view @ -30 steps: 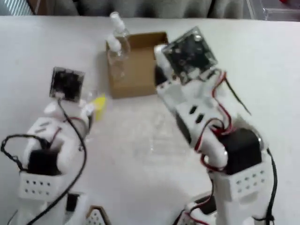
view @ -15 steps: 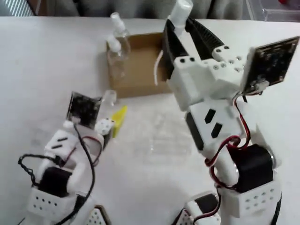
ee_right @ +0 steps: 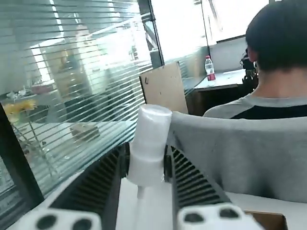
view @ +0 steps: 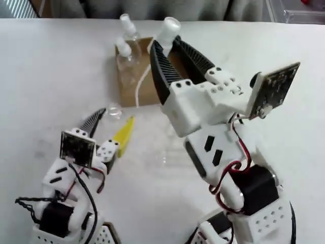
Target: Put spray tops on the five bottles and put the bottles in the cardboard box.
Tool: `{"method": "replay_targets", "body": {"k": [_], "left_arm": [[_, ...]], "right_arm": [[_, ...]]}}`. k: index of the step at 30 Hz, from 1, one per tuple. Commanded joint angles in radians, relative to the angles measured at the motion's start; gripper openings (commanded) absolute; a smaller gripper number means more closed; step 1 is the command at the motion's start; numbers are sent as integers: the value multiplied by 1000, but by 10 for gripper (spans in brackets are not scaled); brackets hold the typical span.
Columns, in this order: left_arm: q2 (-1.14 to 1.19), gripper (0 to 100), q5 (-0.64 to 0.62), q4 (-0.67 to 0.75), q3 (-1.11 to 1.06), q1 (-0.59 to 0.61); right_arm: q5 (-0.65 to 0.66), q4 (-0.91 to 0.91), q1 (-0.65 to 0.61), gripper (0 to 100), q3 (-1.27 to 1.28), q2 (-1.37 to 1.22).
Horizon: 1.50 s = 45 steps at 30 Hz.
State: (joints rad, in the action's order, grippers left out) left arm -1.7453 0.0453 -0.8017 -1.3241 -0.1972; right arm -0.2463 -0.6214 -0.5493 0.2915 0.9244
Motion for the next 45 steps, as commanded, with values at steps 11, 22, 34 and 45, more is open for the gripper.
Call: {"method": "replay_targets", "body": {"k": [11,22,34,45], "left_arm": [[-36,24,-8,-6,-28,-7],[-36,24,-6,-6,-35,-7],[-36,24,-6,2,-57,-7],[-36,24,-6,2,-57,-7]], "right_arm": [[-2,268,-87,15,114,21],[-2,320,-131,15,239,22],[-2,228,-137,15,256,24],[-3,303,-148,15,420,24]]}}
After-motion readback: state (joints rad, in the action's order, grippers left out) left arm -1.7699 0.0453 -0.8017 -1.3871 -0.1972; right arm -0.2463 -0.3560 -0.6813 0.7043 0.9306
